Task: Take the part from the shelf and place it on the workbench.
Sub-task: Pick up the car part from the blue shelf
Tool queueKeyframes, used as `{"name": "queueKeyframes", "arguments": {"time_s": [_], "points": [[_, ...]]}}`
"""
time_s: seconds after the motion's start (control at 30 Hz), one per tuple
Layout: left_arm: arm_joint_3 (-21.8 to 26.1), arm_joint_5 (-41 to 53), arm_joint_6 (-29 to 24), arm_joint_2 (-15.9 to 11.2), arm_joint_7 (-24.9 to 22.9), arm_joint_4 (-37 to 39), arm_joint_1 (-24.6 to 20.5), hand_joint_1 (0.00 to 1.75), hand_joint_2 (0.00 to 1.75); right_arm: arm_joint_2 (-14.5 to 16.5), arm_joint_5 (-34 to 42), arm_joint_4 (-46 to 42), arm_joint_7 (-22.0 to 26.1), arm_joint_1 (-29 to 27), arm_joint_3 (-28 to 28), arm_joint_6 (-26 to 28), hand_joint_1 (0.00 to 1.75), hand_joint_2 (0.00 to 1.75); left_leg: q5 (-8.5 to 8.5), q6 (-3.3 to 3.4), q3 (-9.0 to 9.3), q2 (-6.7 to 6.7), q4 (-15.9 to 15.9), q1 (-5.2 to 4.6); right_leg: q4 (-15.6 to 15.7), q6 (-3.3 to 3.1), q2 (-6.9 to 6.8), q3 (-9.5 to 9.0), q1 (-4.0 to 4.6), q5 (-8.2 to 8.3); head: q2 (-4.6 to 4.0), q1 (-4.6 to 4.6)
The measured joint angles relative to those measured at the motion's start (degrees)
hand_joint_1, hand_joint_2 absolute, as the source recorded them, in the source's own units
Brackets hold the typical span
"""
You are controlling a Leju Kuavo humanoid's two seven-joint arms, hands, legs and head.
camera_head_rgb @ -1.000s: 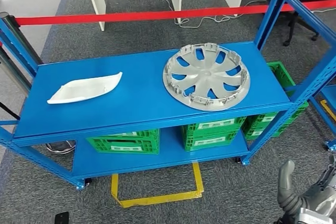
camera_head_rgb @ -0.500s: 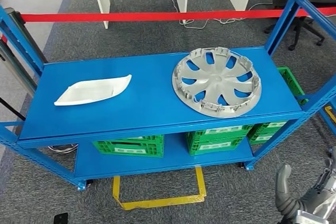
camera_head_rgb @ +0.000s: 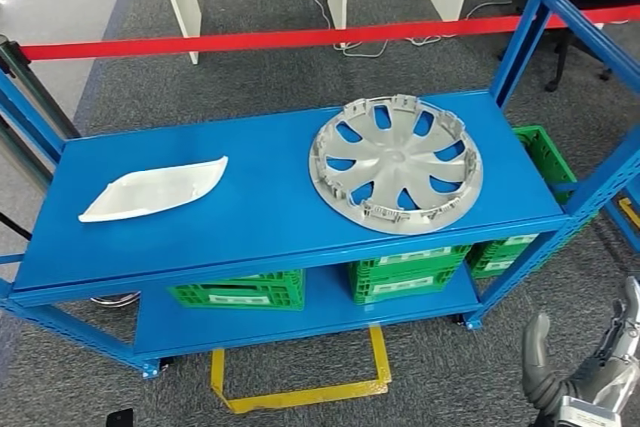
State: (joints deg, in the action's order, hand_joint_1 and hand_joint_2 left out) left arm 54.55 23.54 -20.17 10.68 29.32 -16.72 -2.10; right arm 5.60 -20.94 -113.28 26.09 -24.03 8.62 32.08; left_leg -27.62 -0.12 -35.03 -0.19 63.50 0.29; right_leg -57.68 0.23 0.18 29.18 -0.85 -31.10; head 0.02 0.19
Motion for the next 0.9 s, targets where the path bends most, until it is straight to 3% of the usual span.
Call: {"name": "queueKeyframes", "arguments": {"time_s": [0.07,0.13,0.2,0.27,0.33,0.37,0.4,0.47,0.53,0.67,0.73,0.83,0.87,0.9], "points": [[0.13,0.12,0.01,-0.02,0.02,0.00,-0.06,0.00,0.00,0.00,-0.01,0.04,-0.03,0.00,-0.04,-0.01,0.00,1.75,0.86,0.47,1.59,0.02,-4.01,-0.25,-0.01,0.64,0.03,-0.15,0.14,-0.51,0.00,0.02],[0.22,0.15,0.02,0.01,0.02,0.00,-0.02,0.00,0.00,0.00,-0.03,0.05,-0.07,0.01,-0.05,-0.01,0.00,1.75,0.27,0.82,1.85,0.02,-4.66,-0.30,0.25,1.25,0.02,-0.42,0.17,-0.66,0.00,0.00],[0.28,0.13,0.02,0.07,0.03,-0.01,0.06,0.00,0.00,0.00,-0.04,0.05,-0.08,0.03,-0.06,-0.01,0.00,0.87,0.25,1.37,2.27,0.03,-5.23,-0.04,-0.82,1.79,-0.02,0.02,0.17,-1.64,0.00,0.16],[0.31,0.15,0.02,0.10,0.04,-0.01,-0.04,0.00,0.00,0.00,-0.05,0.07,-0.08,0.06,-0.06,-0.02,0.00,0.00,0.11,1.94,2.69,0.07,-5.60,0.14,-6.38,2.13,-0.05,2.98,0.15,-4.37,0.00,0.43],[0.34,0.25,0.07,0.14,0.04,0.00,-0.13,0.00,0.00,0.00,-0.09,0.15,-0.10,0.02,-0.05,-0.14,0.00,0.00,-0.22,2.24,2.88,0.06,-5.58,0.08,-14.02,2.33,-0.05,7.66,0.13,-6.83,0.00,0.55],[0.36,0.34,0.10,0.18,0.05,0.00,-0.13,0.00,0.00,0.00,-0.11,0.23,-0.11,-0.01,-0.05,-0.25,0.00,0.00,-0.43,2.28,3.11,0.06,-5.56,0.06,-16.01,2.39,-0.05,9.26,0.13,-6.67,0.00,0.55],[0.39,0.43,0.13,0.20,0.08,0.00,-0.11,0.00,0.00,0.00,-0.11,0.31,-0.13,-0.01,-0.06,-0.37,0.00,0.00,-0.72,2.25,3.46,0.04,-5.54,0.07,-15.80,2.43,-0.07,9.83,0.12,-5.24,0.00,0.57],[0.47,0.62,0.17,0.24,0.15,0.00,-0.10,0.00,0.00,0.00,-0.06,0.39,-0.15,0.01,-0.10,-0.66,0.00,0.00,-1.47,2.00,4.44,-0.03,-5.51,0.09,-9.47,2.32,-0.19,7.90,0.04,-0.11,0.00,0.58],[0.69,0.75,0.19,0.24,0.20,0.00,-0.16,0.00,0.00,0.00,0.02,0.47,-0.14,0.11,-0.14,-0.92,0.00,0.00,-2.20,1.46,5.04,-0.10,-5.29,-0.13,-3.33,1.96,-0.28,5.18,0.10,2.65,0.01,0.54],[1.17,1.11,0.18,0.21,0.19,-0.01,-0.29,0.00,0.00,0.01,0.11,0.61,-0.15,-0.06,-0.39,-1.10,0.00,0.00,-2.83,0.50,5.41,-0.07,-5.14,-0.28,-1.46,0.73,-0.06,3.89,0.11,2.26,0.00,0.31],[1.29,1.27,0.18,0.16,0.19,-0.02,-0.35,0.00,0.00,0.02,0.12,0.61,-0.15,-0.01,-0.57,-1.18,0.00,0.00,-4.41,-0.05,4.52,-0.02,-2.59,-0.22,-1.18,0.06,-0.17,3.27,-0.14,2.02,0.00,0.02],[1.45,1.40,0.20,0.17,0.19,-0.01,-0.28,0.00,0.00,0.02,0.38,0.64,-0.16,0.00,-0.66,-1.50,0.00,0.00,-8.59,-0.65,-1.12,0.01,8.10,0.00,-1.11,-0.65,-0.36,2.60,-0.12,1.45,0.00,-0.26],[1.55,1.44,0.22,0.17,0.19,0.00,-0.23,0.00,0.00,0.02,0.71,0.66,-0.17,0.00,-0.69,-1.80,0.00,0.00,-8.85,-0.68,-2.72,0.01,10.57,0.03,-1.12,-0.73,-0.32,2.39,-0.08,1.26,0.00,-0.26],[1.65,1.49,0.30,0.16,0.19,0.00,-0.19,0.00,0.00,0.02,1.09,0.67,-0.18,0.01,-0.73,-2.18,0.00,0.00,-7.97,-0.62,-3.45,0.01,11.10,0.03,-1.12,-0.75,-0.24,2.13,-0.05,1.07,0.00,-0.27]]}}
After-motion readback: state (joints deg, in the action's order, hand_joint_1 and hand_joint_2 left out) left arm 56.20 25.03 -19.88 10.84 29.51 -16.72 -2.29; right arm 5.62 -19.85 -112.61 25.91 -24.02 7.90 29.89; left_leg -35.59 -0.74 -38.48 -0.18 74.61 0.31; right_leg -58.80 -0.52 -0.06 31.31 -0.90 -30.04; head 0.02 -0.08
